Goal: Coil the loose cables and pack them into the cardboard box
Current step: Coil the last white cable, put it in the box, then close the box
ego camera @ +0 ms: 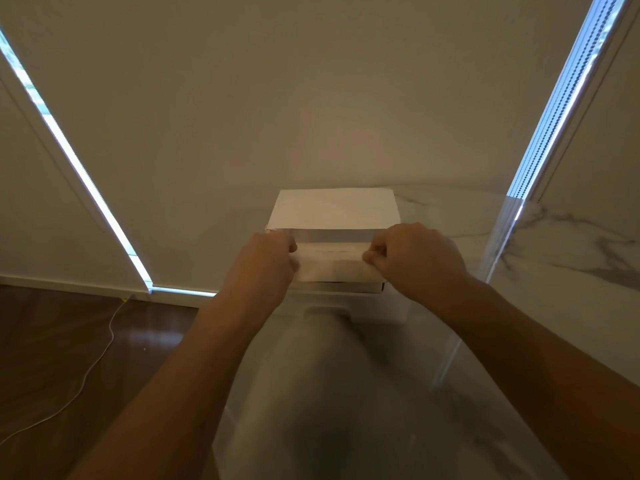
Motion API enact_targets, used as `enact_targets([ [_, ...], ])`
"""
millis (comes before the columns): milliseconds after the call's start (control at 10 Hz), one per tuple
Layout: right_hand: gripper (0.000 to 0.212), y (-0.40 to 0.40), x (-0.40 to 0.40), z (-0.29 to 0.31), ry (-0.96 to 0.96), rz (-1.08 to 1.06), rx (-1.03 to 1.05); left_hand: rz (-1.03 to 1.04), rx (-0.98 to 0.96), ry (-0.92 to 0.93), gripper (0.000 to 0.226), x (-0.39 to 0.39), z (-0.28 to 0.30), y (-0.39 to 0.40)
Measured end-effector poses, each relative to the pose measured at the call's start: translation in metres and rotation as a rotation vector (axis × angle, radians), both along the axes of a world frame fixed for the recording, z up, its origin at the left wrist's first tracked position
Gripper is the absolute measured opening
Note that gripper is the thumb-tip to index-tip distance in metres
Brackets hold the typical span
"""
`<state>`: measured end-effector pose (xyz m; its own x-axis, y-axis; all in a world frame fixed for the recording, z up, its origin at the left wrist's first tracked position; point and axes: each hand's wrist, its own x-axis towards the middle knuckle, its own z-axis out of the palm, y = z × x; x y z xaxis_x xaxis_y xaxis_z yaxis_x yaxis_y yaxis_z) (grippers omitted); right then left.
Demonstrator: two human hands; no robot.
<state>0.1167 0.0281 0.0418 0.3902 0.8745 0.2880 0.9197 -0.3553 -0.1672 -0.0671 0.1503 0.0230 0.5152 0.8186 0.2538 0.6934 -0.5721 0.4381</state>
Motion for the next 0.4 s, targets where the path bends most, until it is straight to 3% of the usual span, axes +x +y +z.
enact_targets([
  [400,0.032,-0.010,0.003,0.007,0.003,-0.015,0.040,-0.024,0.170,-0.097,0.026,0.005,0.010,-0.010],
])
